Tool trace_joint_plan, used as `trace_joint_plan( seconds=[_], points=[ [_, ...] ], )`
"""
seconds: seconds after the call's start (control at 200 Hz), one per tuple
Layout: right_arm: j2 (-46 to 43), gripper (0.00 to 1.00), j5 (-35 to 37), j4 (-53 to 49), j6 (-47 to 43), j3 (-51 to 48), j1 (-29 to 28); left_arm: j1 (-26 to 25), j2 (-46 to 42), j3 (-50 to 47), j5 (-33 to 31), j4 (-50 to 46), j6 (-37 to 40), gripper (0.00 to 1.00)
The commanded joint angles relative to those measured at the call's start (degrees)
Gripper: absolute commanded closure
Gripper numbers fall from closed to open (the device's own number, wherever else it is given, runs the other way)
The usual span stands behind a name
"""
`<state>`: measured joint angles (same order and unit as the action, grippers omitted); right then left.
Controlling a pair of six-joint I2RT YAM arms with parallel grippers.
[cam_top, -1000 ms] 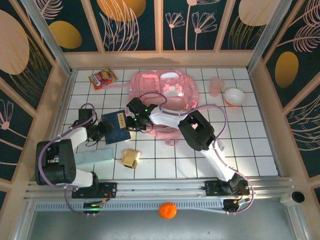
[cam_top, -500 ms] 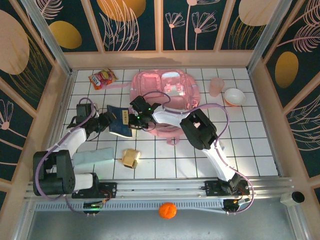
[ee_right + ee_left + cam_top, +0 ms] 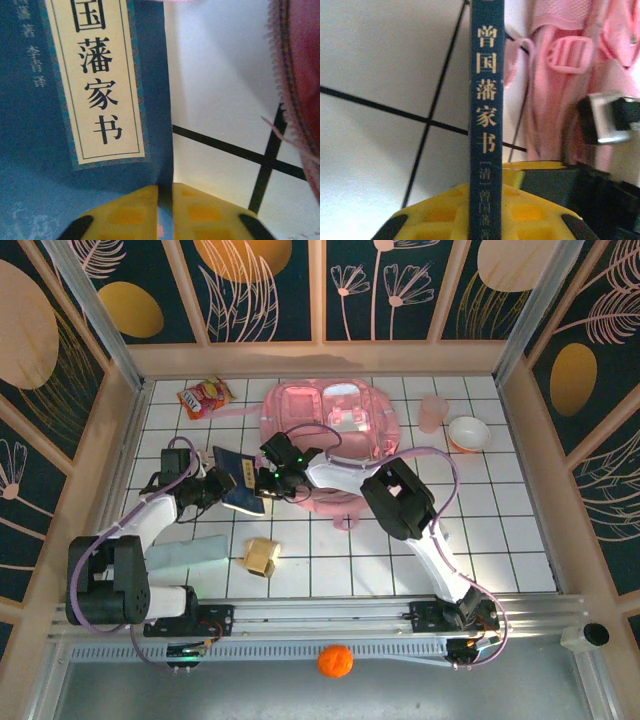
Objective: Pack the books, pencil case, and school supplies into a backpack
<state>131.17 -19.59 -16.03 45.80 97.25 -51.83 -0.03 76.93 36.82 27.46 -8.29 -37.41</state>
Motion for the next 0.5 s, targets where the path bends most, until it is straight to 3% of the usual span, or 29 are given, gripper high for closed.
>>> trace_joint_plan(
  seconds=[0.0, 0.12, 0.23, 0.495],
  points=[
    [-5.5, 0.78, 0.05, 1.22, 0.99, -1.82, -0.34, -1.02, -3.48, 3.49, -3.37, -4.96, 2.03, 0.97],
    [-13.34, 0.66, 0.78, 5.91, 1.83, -5.14, 0.58, -1.22, -7.73, 7.6, -3.74, -6.41, 4.47, 1.0],
    [-22.32, 0.62, 3.73, 10.14, 0.97, -10.4, 1.51, -1.95, -10.46, 11.16, 4.01, -2.17, 6.36, 1.0],
    [-45.34, 0.58, 15.68, 19.73, -7.09, -26.28, 3.32, -7.32, -14.98, 11.71, 16.21, 24.47, -0.27, 1.0]
  ],
)
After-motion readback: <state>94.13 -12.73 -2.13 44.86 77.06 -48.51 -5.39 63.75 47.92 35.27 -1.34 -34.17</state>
